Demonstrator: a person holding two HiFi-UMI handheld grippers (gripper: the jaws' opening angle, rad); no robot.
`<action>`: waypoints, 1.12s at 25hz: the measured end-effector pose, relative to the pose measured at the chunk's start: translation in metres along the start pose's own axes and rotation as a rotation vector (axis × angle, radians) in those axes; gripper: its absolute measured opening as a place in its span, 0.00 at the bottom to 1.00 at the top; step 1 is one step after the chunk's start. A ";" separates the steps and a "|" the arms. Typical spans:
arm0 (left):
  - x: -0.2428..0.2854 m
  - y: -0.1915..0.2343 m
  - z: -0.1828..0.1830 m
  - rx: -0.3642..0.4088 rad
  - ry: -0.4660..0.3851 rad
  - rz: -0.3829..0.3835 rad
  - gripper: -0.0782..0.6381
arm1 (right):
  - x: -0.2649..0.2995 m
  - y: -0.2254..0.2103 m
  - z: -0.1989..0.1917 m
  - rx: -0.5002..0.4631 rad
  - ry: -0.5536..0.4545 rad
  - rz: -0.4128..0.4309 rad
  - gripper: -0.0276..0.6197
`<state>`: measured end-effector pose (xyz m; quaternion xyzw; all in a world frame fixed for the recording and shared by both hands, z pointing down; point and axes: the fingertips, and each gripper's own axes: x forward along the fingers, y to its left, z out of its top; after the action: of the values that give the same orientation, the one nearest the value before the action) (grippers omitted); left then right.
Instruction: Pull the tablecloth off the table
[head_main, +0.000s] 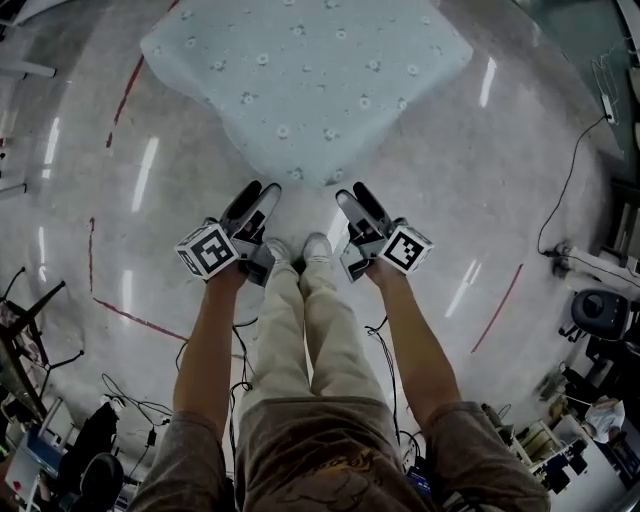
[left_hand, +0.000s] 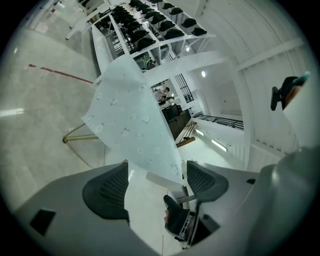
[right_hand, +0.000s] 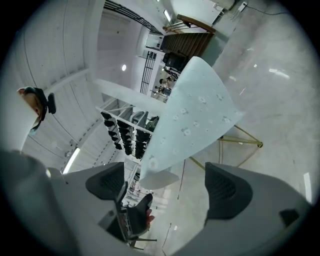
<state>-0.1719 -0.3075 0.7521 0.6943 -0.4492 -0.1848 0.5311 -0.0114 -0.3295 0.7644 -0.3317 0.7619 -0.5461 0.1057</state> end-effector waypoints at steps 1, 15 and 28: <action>0.003 0.004 0.000 -0.006 -0.004 -0.004 0.59 | 0.004 -0.002 0.000 0.007 -0.006 0.017 0.80; 0.034 0.020 0.012 -0.100 -0.065 -0.130 0.61 | 0.037 -0.017 0.016 0.101 -0.138 0.144 0.80; 0.050 0.022 0.027 -0.235 -0.163 -0.212 0.61 | 0.054 -0.013 0.039 0.124 -0.207 0.185 0.75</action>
<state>-0.1750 -0.3644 0.7725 0.6538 -0.3901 -0.3466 0.5479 -0.0270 -0.3949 0.7725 -0.3075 0.7392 -0.5429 0.2535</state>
